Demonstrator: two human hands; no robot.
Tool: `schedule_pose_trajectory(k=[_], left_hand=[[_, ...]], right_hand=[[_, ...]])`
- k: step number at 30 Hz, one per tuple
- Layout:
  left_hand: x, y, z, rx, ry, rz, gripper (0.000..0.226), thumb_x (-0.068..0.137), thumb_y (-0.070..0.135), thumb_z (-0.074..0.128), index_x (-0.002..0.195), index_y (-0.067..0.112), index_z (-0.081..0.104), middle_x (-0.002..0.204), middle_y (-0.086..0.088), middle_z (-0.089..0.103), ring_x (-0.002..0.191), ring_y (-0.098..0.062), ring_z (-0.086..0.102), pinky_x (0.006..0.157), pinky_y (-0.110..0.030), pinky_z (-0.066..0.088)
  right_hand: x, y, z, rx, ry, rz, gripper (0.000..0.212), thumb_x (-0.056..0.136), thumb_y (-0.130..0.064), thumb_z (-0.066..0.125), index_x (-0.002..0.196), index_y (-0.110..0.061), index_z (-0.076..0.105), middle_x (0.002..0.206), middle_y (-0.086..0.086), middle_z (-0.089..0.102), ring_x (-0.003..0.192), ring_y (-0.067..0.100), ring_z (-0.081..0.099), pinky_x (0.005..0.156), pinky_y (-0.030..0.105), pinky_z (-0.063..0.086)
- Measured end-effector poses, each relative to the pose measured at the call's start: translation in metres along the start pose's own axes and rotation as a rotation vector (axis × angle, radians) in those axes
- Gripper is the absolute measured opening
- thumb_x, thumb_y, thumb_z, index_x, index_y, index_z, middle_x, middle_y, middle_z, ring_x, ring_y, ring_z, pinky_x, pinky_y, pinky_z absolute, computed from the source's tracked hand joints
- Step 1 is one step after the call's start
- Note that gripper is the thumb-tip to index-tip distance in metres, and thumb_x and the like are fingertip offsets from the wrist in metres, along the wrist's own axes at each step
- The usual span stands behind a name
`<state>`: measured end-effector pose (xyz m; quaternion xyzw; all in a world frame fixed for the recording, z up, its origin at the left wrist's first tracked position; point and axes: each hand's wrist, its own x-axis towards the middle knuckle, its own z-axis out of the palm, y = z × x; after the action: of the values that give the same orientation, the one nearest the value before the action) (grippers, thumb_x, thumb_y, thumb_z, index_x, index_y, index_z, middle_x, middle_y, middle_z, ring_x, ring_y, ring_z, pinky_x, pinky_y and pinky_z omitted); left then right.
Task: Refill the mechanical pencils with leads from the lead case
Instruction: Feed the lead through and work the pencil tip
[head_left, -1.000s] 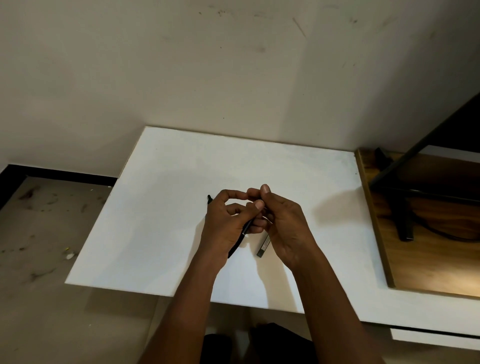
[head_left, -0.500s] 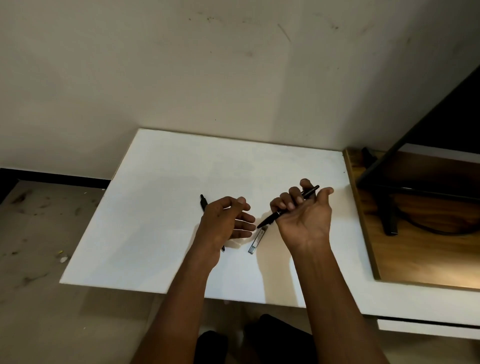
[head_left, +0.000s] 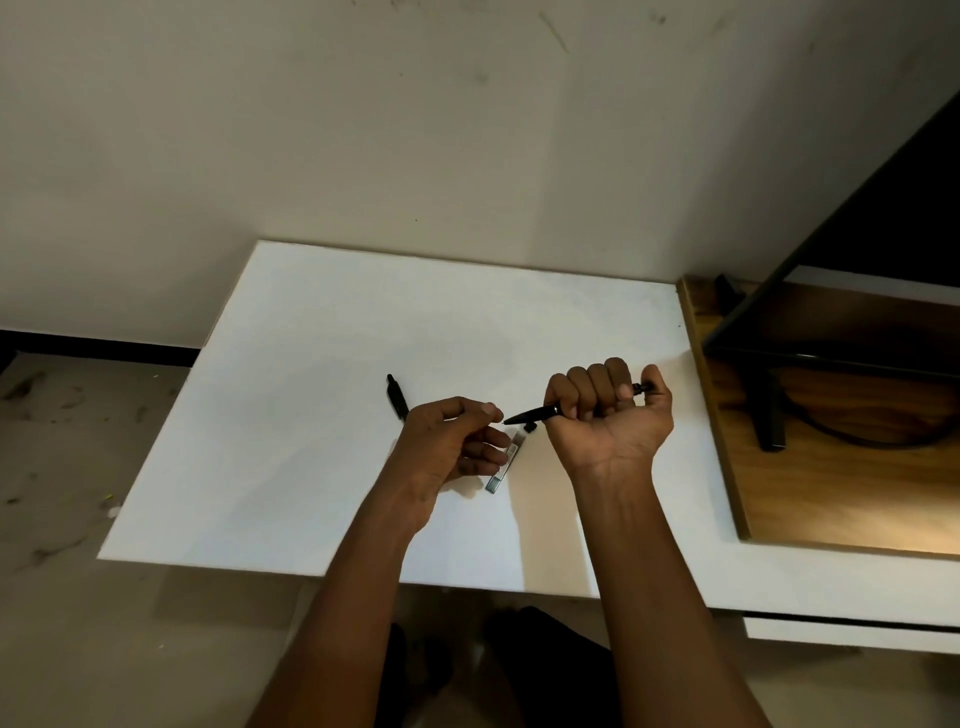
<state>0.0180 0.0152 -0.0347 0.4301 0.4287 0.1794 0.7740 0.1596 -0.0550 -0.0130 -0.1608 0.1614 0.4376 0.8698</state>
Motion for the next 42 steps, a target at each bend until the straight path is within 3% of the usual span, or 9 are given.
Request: schedule_pose_trajectory(k=[12, 19, 24, 34, 42], left_hand=[[0.008, -0.004, -0.008, -0.083, -0.193, -0.055, 0.015, 0.091, 0.003, 0.065, 0.09, 0.008, 0.08, 0.091, -0.019, 0.078, 0.078, -0.024, 0.077, 0.064, -0.024, 0.06], [0.008, -0.002, -0.012, -0.082, -0.338, -0.016, 0.024, 0.078, 0.014, 0.08, 0.102, 0.013, 0.08, 0.104, -0.017, 0.077, 0.093, -0.023, 0.076, 0.075, -0.024, 0.06], [0.007, -0.002, -0.013, -0.099, -0.344, 0.012, 0.031, 0.074, 0.014, 0.08, 0.104, 0.015, 0.079, 0.107, -0.016, 0.077, 0.094, -0.024, 0.076, 0.076, -0.025, 0.06], [0.01, -0.003, -0.011, -0.123, -0.331, 0.027, 0.029, 0.073, 0.017, 0.082, 0.101, 0.013, 0.08, 0.103, -0.014, 0.078, 0.091, -0.021, 0.077, 0.074, -0.024, 0.06], [0.011, -0.005, -0.012, -0.125, -0.33, 0.034, 0.03, 0.071, 0.019, 0.084, 0.1, 0.013, 0.08, 0.102, -0.015, 0.078, 0.091, -0.022, 0.077, 0.074, -0.024, 0.06]], right_hand=[[0.013, -0.003, -0.015, 0.031, -0.029, 0.001, 0.049, 0.094, -0.038, 0.034, 0.051, -0.016, 0.031, 0.04, -0.002, 0.021, 0.043, 0.014, 0.009, 0.04, 0.025, 0.016], [0.021, -0.008, -0.016, 0.021, -0.039, -0.01, 0.046, 0.091, -0.034, 0.036, 0.049, -0.016, 0.032, 0.039, -0.002, 0.022, 0.041, 0.014, 0.01, 0.039, 0.024, 0.017], [0.02, -0.005, -0.013, 0.02, -0.067, -0.025, 0.037, 0.081, -0.028, 0.04, 0.047, -0.015, 0.034, 0.037, -0.002, 0.023, 0.041, 0.014, 0.009, 0.038, 0.024, 0.017], [0.02, -0.009, -0.014, 0.055, -0.116, 0.001, 0.052, 0.096, -0.038, 0.034, 0.049, -0.015, 0.034, 0.038, -0.001, 0.025, 0.042, 0.014, 0.011, 0.038, 0.025, 0.019], [0.019, -0.009, -0.011, 0.029, -0.123, -0.032, 0.04, 0.084, -0.028, 0.038, 0.046, -0.015, 0.035, 0.036, -0.001, 0.024, 0.041, 0.014, 0.01, 0.038, 0.024, 0.019]])
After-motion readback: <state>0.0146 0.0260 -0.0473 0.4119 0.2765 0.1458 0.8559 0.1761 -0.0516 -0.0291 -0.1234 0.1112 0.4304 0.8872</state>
